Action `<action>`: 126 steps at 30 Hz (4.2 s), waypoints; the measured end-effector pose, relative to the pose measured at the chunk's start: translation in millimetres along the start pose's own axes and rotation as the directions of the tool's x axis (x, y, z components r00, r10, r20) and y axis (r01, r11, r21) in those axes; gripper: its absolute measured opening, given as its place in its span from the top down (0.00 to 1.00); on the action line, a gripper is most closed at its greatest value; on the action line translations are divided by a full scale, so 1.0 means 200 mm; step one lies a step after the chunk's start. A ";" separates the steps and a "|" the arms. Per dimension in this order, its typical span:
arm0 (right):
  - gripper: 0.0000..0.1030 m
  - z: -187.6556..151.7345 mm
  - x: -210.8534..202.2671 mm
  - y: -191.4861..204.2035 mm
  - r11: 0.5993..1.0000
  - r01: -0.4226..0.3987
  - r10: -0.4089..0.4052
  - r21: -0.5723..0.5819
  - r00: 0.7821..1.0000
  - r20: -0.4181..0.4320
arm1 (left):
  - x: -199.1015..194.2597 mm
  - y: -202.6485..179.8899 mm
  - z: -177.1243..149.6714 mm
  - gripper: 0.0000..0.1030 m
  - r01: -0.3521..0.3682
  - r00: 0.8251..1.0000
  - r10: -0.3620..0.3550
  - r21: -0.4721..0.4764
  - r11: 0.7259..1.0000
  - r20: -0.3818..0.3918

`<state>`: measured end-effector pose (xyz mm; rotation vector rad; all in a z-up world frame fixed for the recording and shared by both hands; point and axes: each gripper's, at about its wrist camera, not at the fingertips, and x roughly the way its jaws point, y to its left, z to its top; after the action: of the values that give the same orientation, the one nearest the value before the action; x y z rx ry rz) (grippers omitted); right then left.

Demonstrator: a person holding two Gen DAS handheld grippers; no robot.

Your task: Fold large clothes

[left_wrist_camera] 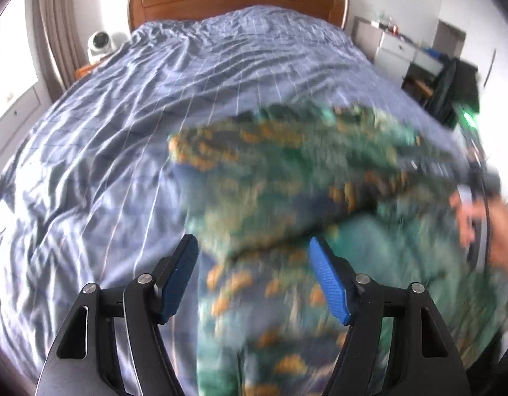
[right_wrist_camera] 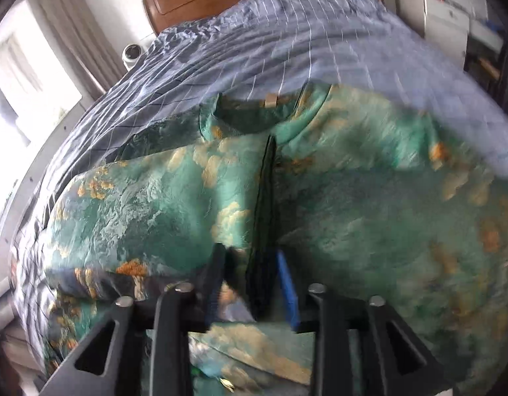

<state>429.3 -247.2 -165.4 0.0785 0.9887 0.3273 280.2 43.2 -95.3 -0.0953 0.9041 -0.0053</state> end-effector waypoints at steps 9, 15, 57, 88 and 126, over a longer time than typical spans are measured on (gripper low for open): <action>0.68 0.03 0.04 0.16 0.979 -0.009 0.010 -0.205 1.000 0.007 | 0.52 -0.11 0.18 0.42 0.000 0.990 0.003 0.021 1.000 -0.143; 0.70 -0.01 0.15 0.05 0.989 -0.058 0.054 -0.137 0.998 -0.035 | 0.69 -0.10 0.07 0.42 -0.003 0.982 0.008 0.023 1.000 -0.188; 0.66 -0.17 -0.13 0.04 0.996 -0.036 0.035 -0.084 0.999 -0.006 | 0.20 -0.18 -0.35 0.31 0.031 0.997 -0.018 0.170 0.985 -0.078; 0.25 -1.45 -1.15 -0.77 0.973 0.083 -0.046 0.214 0.983 -0.175 | -0.17 0.11 -0.98 0.06 0.156 0.948 -0.163 -0.046 0.987 -0.275; 0.86 -1.40 -1.31 -0.53 0.956 -0.180 0.211 0.232 0.970 -0.118 | -0.46 0.18 -0.97 0.90 0.189 0.940 -0.235 -0.200 0.961 -0.245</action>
<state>89.5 -451.4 -130.8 0.3617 1.1590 0.4084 70.3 67.4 -145.9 -0.3626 1.1605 -0.1444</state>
